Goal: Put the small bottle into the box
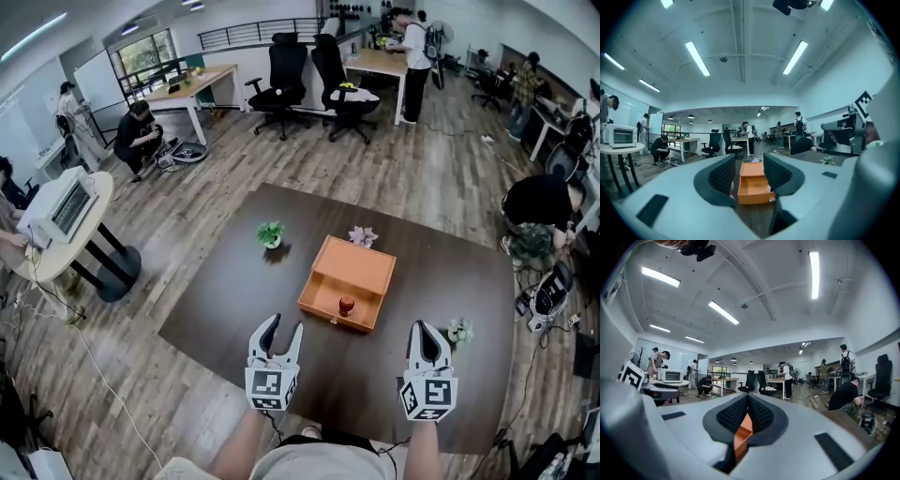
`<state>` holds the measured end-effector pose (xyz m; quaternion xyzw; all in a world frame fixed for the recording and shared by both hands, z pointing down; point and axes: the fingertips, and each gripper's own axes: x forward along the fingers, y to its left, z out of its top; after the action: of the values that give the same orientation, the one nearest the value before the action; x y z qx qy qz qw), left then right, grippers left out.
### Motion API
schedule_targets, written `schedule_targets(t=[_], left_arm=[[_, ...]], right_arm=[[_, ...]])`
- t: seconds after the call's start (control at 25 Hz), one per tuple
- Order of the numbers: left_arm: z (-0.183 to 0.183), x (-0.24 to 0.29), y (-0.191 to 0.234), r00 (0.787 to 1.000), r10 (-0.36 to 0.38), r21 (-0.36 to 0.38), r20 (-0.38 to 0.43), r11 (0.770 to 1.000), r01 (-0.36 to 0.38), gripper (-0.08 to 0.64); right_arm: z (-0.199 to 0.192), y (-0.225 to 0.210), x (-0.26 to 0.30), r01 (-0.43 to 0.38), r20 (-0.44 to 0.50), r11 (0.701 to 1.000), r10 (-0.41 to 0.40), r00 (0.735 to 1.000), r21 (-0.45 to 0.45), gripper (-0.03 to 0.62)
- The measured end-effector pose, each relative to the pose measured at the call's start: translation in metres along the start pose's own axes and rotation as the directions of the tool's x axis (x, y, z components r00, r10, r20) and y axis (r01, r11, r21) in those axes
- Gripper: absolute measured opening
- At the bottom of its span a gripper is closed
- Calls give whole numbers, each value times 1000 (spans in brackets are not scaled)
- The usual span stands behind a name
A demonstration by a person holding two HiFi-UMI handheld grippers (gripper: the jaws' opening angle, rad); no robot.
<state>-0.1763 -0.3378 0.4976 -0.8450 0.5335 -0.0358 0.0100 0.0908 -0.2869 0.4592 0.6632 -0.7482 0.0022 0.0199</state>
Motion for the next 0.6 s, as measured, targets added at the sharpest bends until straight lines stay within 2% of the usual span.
schedule_targets(t=[0.24,0.6], left_arm=[[14,-38,7,1000,22,38,14,999,-22,192],[21,-52,0,999,11,47,39,999,-13,189]], right_arm=[[5,12,-27,-11,-5,1000,11,1000,-27,2],[19,26,-40,-27,22,999,28,999,-45,2]])
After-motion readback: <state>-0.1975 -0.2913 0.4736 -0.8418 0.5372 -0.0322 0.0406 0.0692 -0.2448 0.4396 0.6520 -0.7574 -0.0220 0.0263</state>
